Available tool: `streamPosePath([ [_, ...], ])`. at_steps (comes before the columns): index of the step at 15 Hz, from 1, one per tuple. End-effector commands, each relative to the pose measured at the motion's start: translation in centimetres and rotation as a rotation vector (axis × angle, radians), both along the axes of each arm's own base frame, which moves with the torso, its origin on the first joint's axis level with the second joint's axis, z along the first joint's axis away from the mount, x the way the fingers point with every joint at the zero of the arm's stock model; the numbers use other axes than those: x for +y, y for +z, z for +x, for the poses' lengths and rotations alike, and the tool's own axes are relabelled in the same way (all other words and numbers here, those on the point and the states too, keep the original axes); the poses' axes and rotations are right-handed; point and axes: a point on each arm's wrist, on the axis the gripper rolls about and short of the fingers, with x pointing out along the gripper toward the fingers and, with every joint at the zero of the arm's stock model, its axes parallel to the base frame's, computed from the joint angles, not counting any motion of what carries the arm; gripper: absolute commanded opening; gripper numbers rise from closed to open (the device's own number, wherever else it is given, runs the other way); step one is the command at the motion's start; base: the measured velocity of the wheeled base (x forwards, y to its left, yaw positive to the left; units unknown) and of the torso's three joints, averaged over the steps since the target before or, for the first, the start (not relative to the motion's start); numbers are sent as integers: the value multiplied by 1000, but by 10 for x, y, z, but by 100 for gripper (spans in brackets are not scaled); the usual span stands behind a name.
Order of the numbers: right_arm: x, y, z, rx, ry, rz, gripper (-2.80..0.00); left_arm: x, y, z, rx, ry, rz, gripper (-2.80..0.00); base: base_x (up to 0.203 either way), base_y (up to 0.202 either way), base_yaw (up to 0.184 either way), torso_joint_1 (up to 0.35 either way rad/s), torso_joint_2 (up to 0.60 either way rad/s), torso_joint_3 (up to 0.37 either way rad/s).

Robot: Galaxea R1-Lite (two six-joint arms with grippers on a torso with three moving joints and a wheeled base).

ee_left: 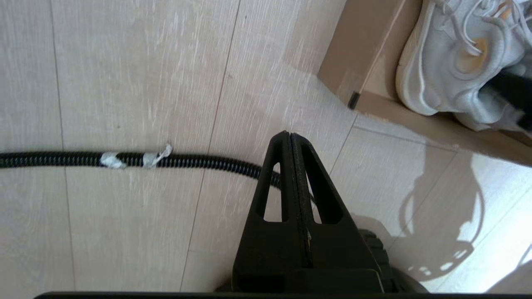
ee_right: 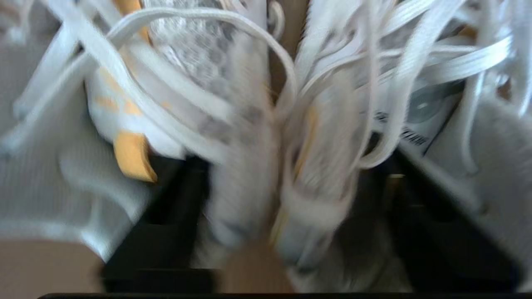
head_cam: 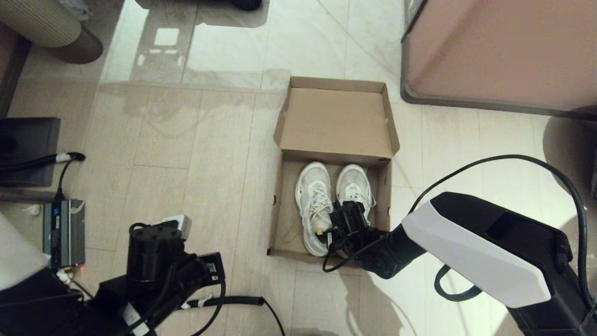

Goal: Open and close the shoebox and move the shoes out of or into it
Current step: Put the shoes out of the shoe box

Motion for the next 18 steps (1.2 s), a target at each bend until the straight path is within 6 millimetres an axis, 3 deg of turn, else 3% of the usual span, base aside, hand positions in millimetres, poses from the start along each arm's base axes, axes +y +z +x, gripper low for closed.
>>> streamPosePath([
  [1,2,-6,7,-14,-14,2,-280,4,4,-9,-9,3,-6,-280,0,0,0,0,0,0],
  [4,6,-12,14,-38,-54,-14,-280,15,9,-32,-8,3,-5,-280,0,0,0,0,0,0],
  [6,8,0,12,-53,-51,-6,-280,25,13,-51,-20,13,-12,-280,0,0,0,0,0,0],
  [9,3,44,2,-70,-53,17,-280,35,14,-70,-20,29,-24,-280,0,0,0,0,0,0],
  [14,-13,108,-25,-97,-48,40,-280,38,18,-70,-41,46,-35,-280,0,0,0,0,0,0],
  [18,-16,141,-72,-86,13,40,-280,39,18,-71,-40,48,-34,-280,0,0,0,0,0,0],
])
